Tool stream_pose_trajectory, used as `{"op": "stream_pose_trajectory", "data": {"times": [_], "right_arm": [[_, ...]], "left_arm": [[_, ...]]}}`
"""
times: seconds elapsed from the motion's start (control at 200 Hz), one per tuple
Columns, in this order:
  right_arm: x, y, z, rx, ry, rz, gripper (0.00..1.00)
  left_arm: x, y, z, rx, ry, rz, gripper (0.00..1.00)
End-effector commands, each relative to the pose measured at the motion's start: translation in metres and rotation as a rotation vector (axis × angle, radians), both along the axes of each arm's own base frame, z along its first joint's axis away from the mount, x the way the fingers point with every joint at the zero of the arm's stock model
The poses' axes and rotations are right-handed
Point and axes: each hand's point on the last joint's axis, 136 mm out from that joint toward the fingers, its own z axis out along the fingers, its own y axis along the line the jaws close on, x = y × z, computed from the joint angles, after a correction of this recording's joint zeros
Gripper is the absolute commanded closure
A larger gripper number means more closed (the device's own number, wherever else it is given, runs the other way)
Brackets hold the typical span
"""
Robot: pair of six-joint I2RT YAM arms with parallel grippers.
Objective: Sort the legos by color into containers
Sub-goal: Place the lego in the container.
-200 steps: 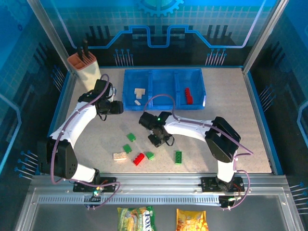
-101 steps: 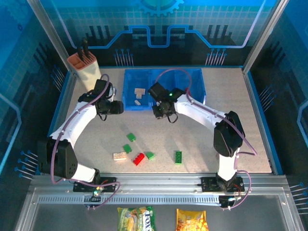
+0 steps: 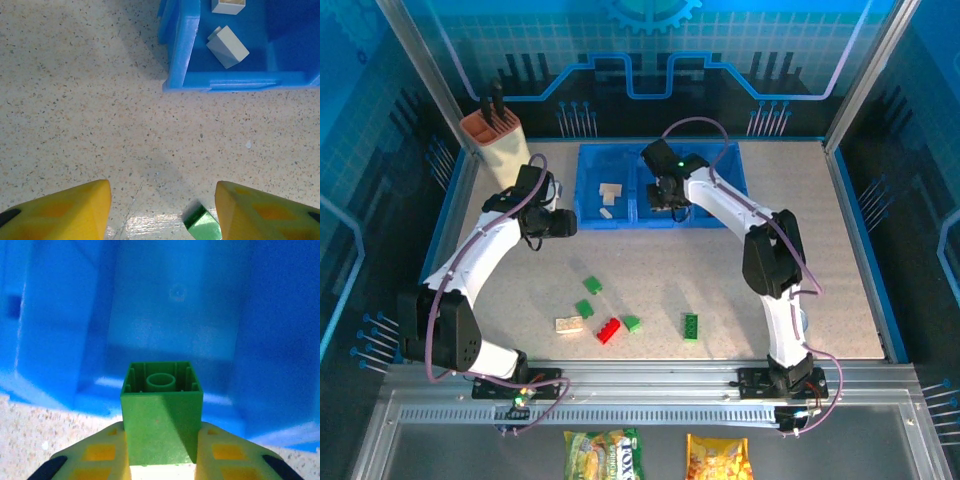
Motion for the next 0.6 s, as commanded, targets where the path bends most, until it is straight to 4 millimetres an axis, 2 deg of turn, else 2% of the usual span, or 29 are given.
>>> {"op": "stream_pose_trajectory", "data": {"times": [0.0,0.185,0.225,0.245,0.31,0.59], "right_arm": [[0.010,-0.004,-0.010,-0.009,0.033,-0.026,0.74],[0.024,-0.002,-0.029,-0.026,0.065,-0.034,0.74],[0.026,-0.002,-0.026,-0.024,0.061,-0.035,0.74],[0.027,-0.002,-0.037,-0.036,0.080,-0.035,0.74],[0.029,-0.001,-0.044,-0.040,0.094,-0.039,0.74],[0.024,-0.006,-0.071,-0.068,0.168,-0.062,0.72]], "left_arm": [[-0.004,-0.001,0.000,-0.030,0.009,0.013,0.42],[-0.004,-0.001,0.000,-0.029,0.008,0.012,0.42],[-0.003,-0.001,0.000,-0.029,0.008,0.012,0.42],[-0.003,-0.001,0.000,-0.028,0.008,0.012,0.42],[-0.004,-0.001,0.000,-0.028,0.011,0.013,0.42],[-0.004,-0.001,-0.001,-0.024,0.015,0.012,0.42]]}}
